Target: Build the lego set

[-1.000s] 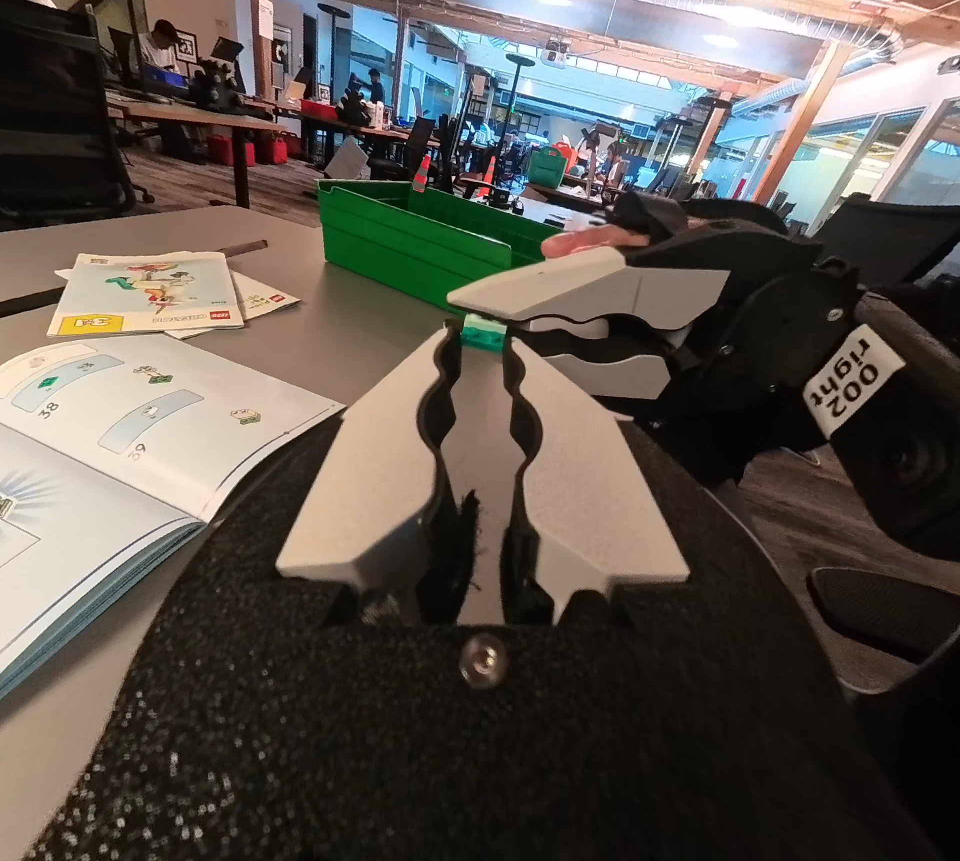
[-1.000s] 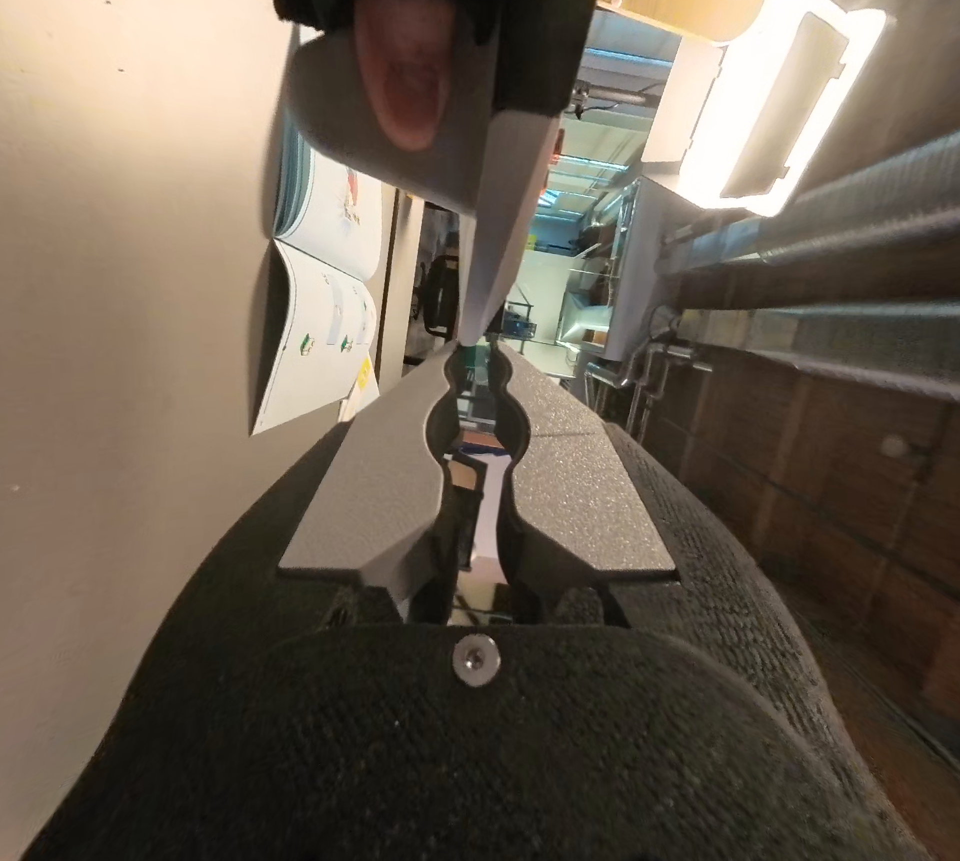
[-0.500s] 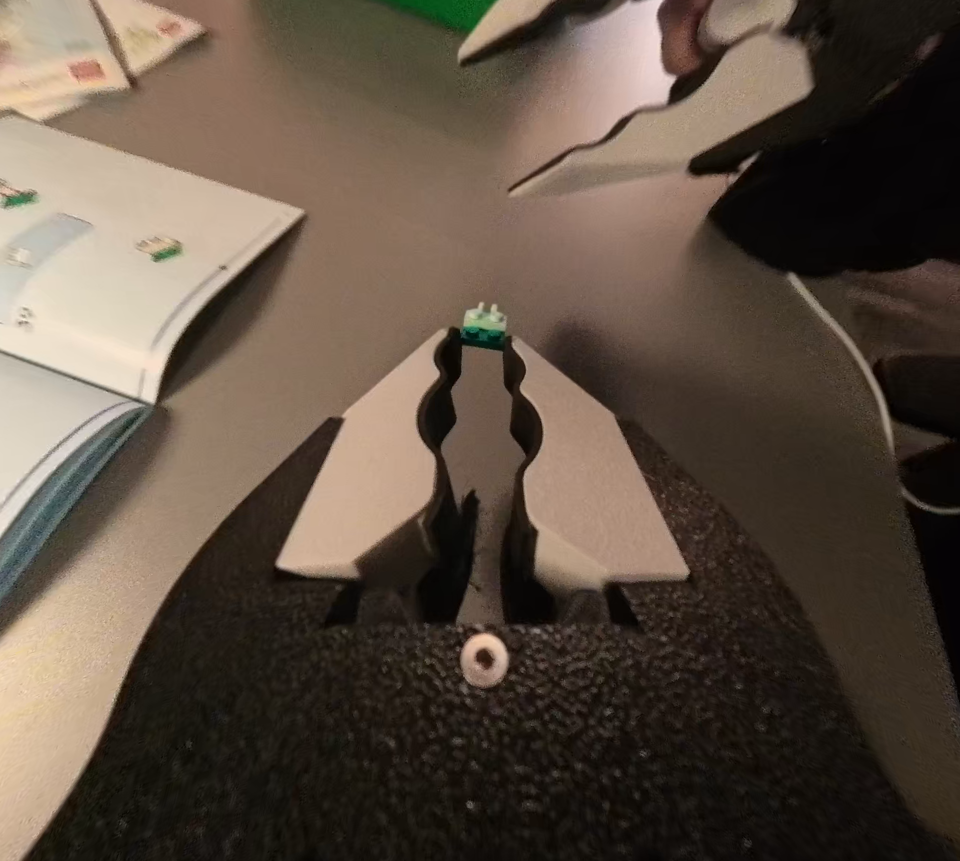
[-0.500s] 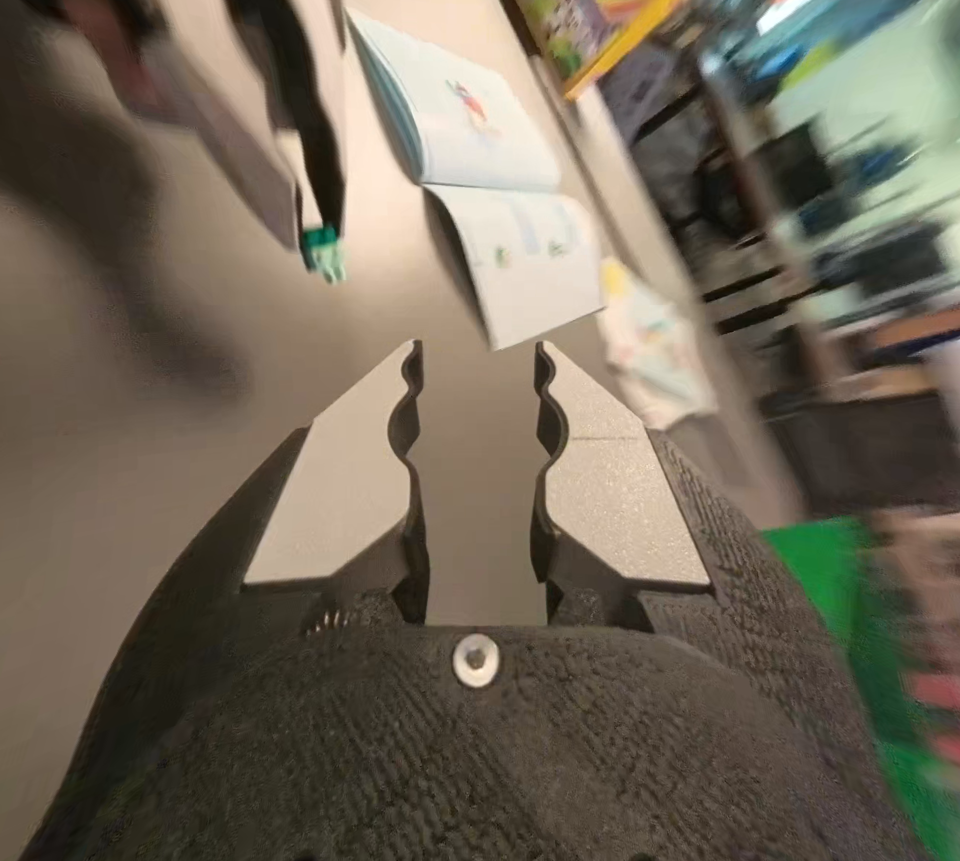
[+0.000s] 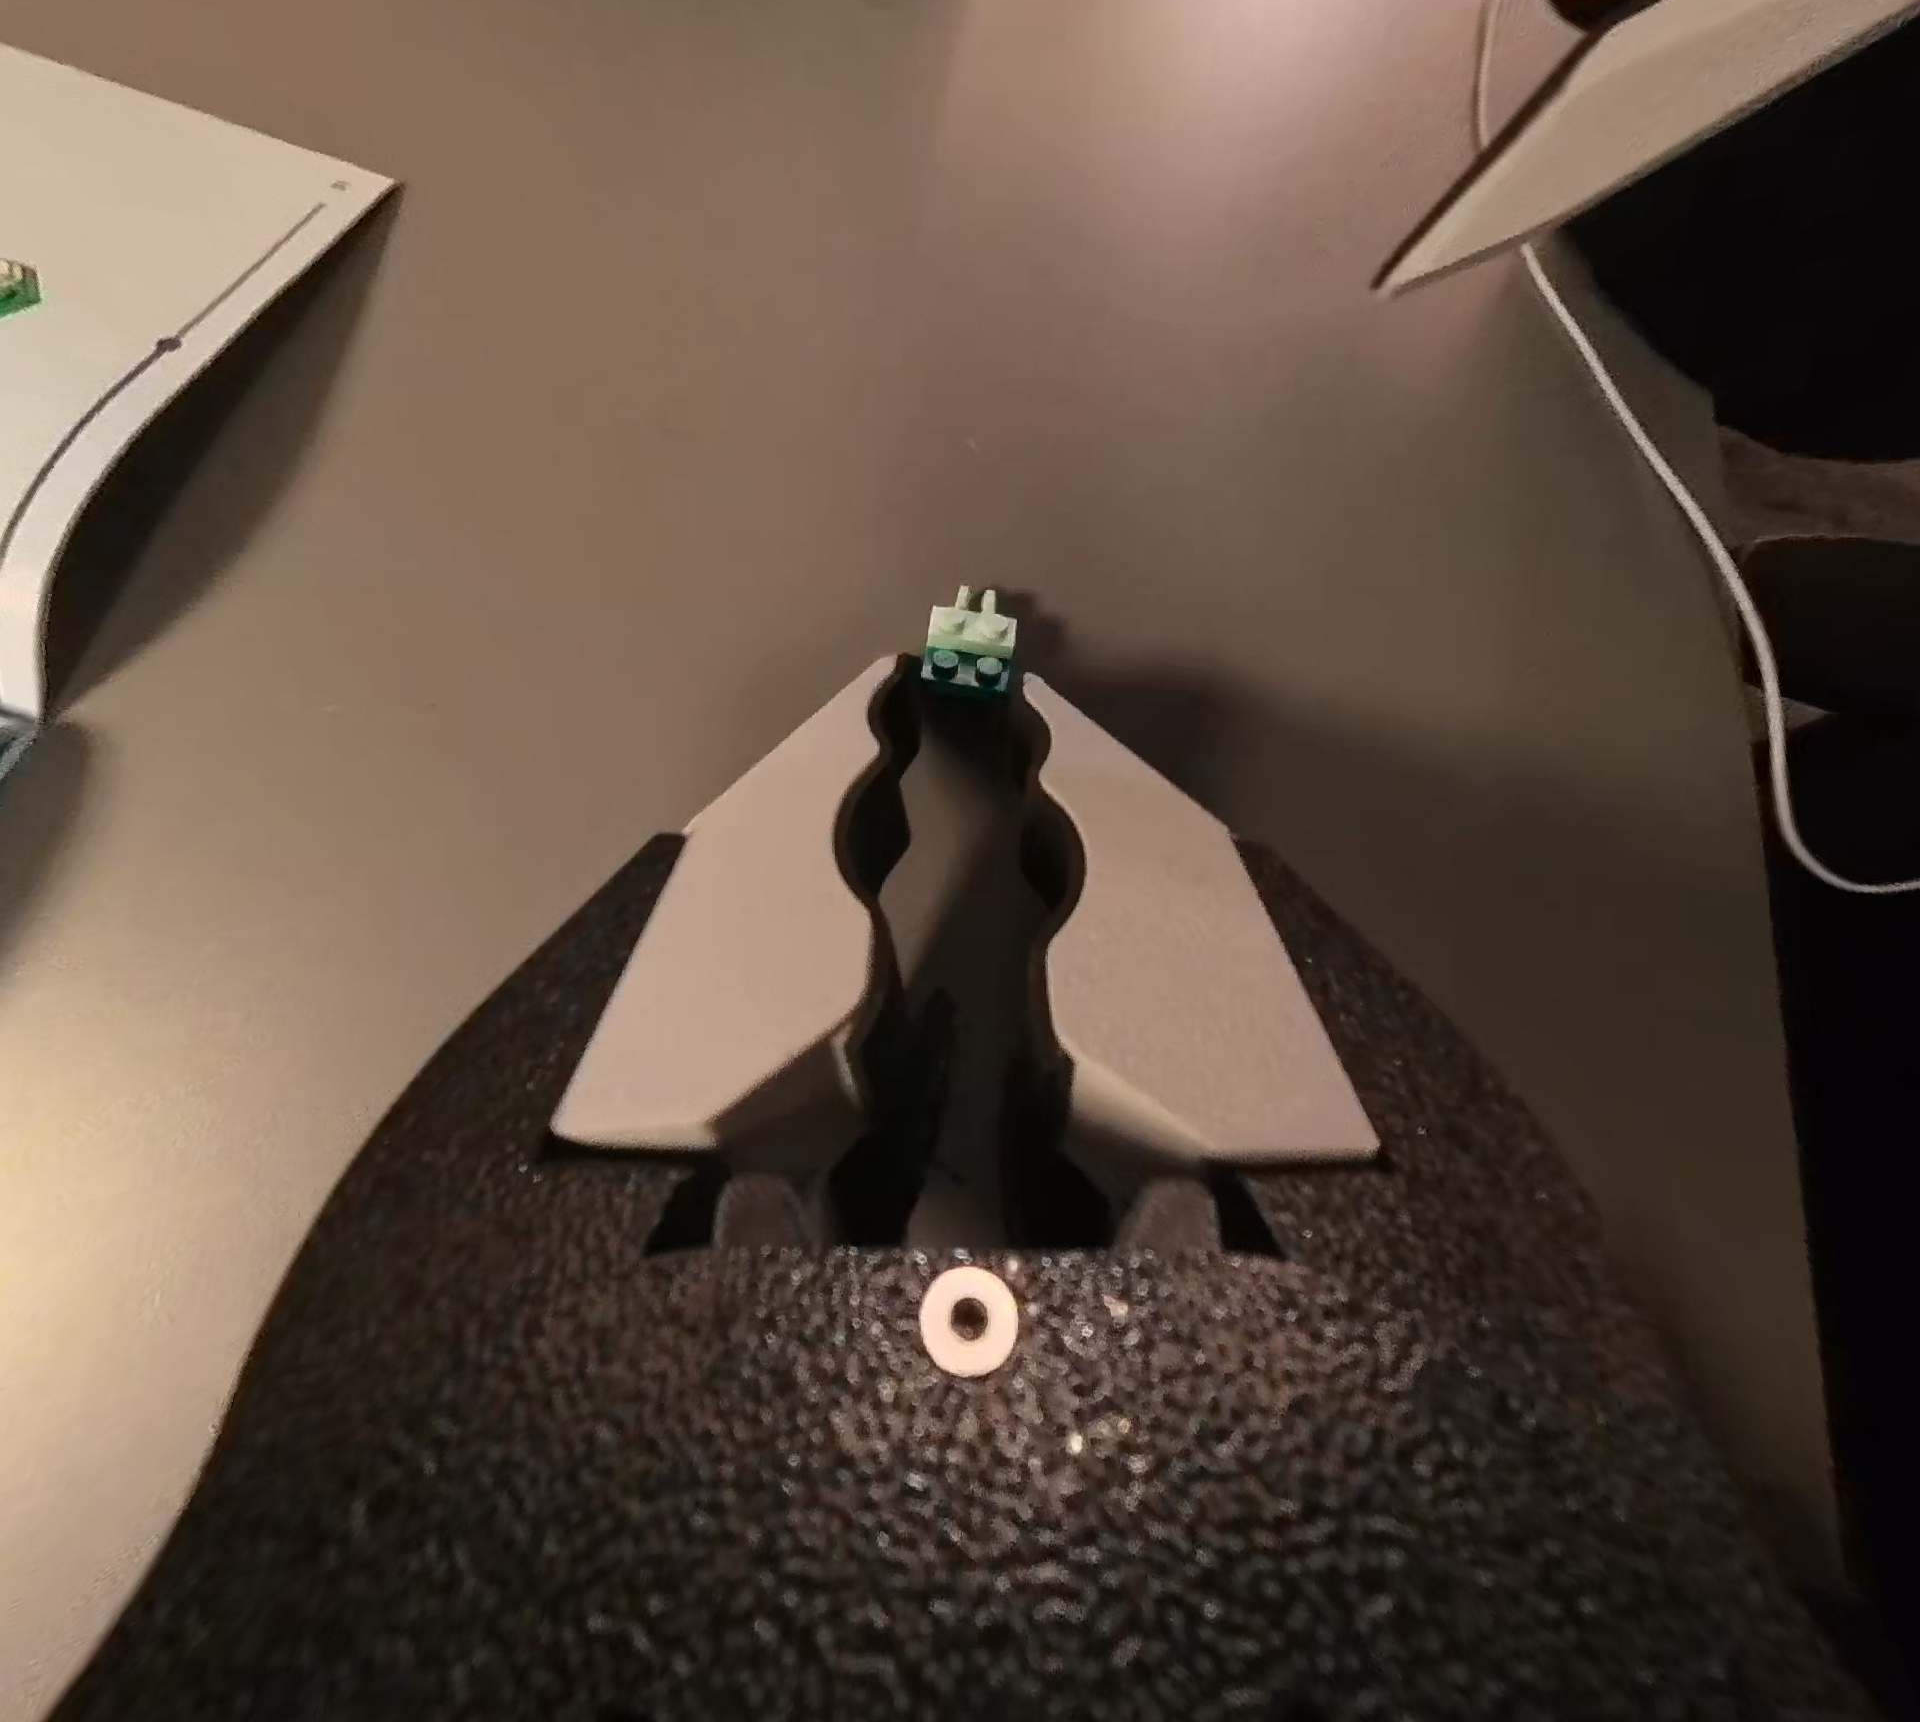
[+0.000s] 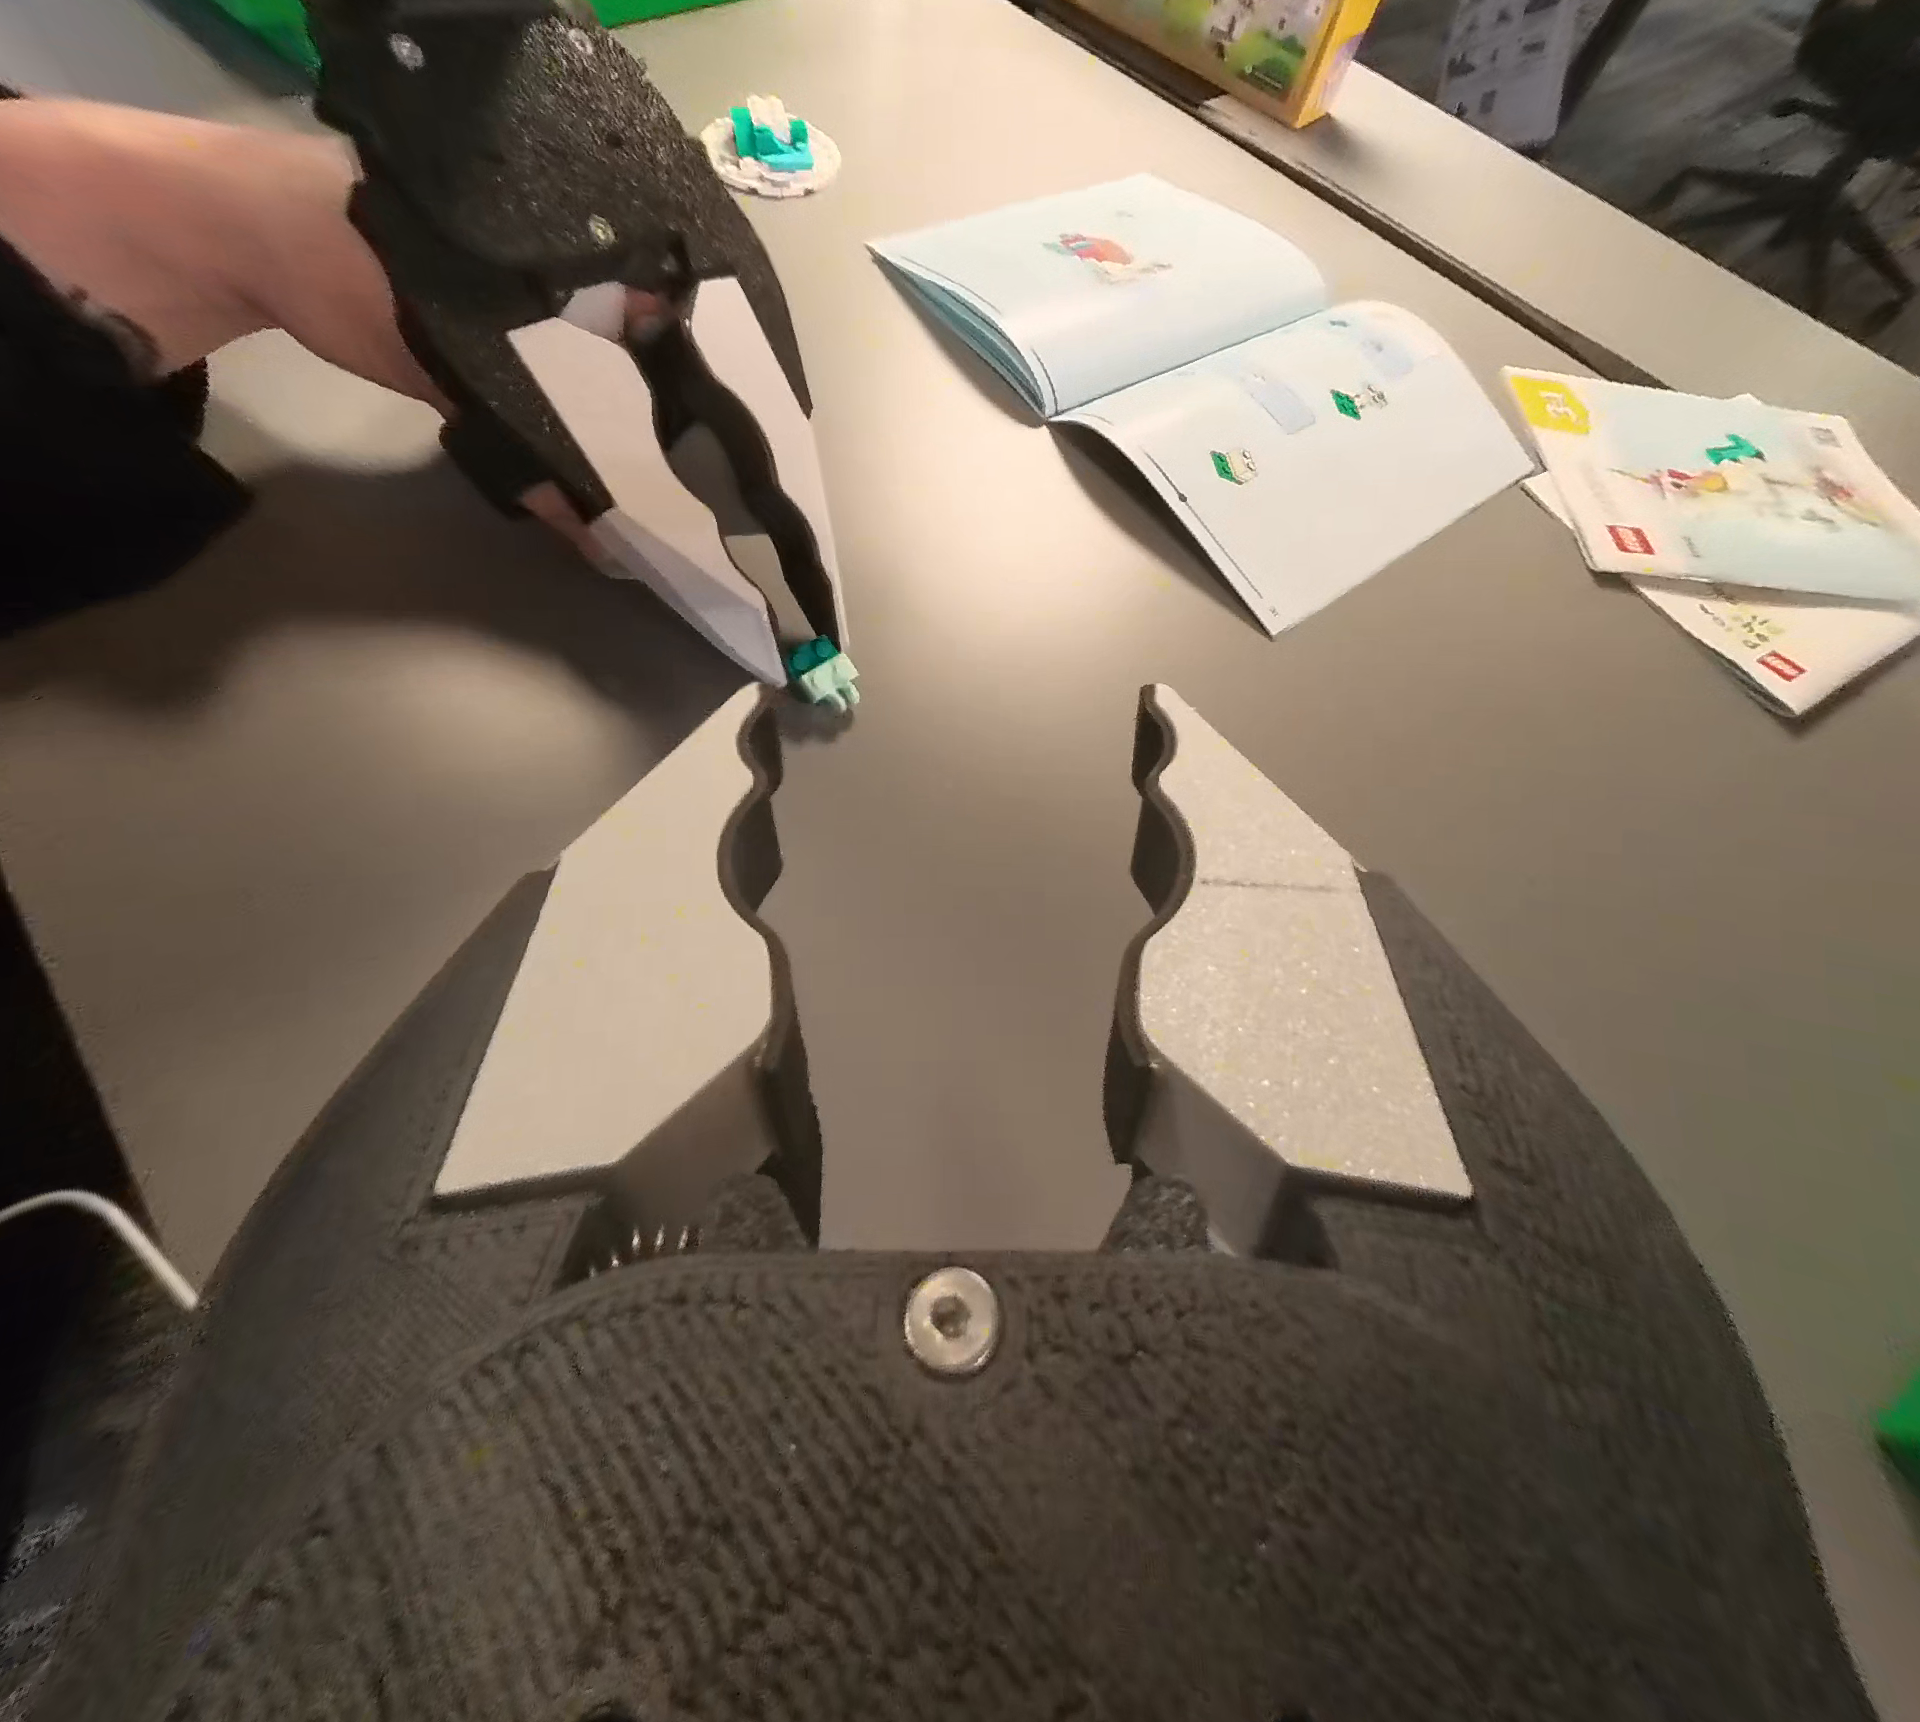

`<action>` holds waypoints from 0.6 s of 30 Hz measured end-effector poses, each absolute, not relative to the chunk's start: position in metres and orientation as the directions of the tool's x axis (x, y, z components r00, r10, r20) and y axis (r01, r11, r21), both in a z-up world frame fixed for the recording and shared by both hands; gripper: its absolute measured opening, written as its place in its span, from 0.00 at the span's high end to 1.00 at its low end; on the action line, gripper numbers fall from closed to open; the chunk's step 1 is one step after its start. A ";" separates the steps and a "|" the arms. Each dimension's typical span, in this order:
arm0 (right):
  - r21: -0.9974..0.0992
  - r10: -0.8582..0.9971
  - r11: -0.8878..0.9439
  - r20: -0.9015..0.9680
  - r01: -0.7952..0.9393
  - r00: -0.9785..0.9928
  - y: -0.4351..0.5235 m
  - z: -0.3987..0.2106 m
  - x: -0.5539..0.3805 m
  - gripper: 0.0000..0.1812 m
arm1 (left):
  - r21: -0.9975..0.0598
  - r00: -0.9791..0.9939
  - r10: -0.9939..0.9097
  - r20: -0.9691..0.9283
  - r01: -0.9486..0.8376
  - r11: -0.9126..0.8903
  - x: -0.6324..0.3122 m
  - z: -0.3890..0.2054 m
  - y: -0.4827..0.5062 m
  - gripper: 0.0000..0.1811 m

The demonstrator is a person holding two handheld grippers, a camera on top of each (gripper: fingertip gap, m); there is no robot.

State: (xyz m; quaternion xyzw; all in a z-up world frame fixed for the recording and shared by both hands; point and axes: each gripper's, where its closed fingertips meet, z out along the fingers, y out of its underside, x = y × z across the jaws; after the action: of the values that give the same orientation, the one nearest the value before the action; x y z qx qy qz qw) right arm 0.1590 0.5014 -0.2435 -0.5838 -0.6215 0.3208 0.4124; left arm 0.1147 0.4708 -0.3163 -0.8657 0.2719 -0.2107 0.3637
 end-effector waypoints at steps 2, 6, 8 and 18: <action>-0.877 0.987 0.123 0.155 0.464 0.031 0.501 -0.240 0.160 0.61 | -0.742 0.772 -0.611 0.177 -0.303 -0.598 0.112 -0.316 0.469 0.92; -0.881 0.984 0.135 0.173 0.453 0.044 0.500 -0.228 0.163 0.57 | -0.746 0.799 -0.571 0.190 -0.261 -0.612 0.108 -0.314 0.466 0.79; -0.892 0.983 0.138 0.177 0.430 0.051 0.499 -0.218 0.164 0.54 | -0.744 0.831 -0.533 0.160 -0.253 -0.618 0.101 -0.312 0.467 0.63; -0.970 0.966 0.190 0.212 0.152 0.149 0.464 -0.106 0.156 0.50 | -0.815 0.912 -0.308 -0.272 -0.388 -0.430 0.082 -0.237 0.498 0.31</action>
State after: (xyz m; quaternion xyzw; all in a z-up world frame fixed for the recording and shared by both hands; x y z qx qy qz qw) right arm 0.1560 0.4642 -0.1061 -0.5192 -0.5383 0.3681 0.5524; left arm 0.0818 0.4980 -0.2374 -0.8446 0.2059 0.0407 0.4926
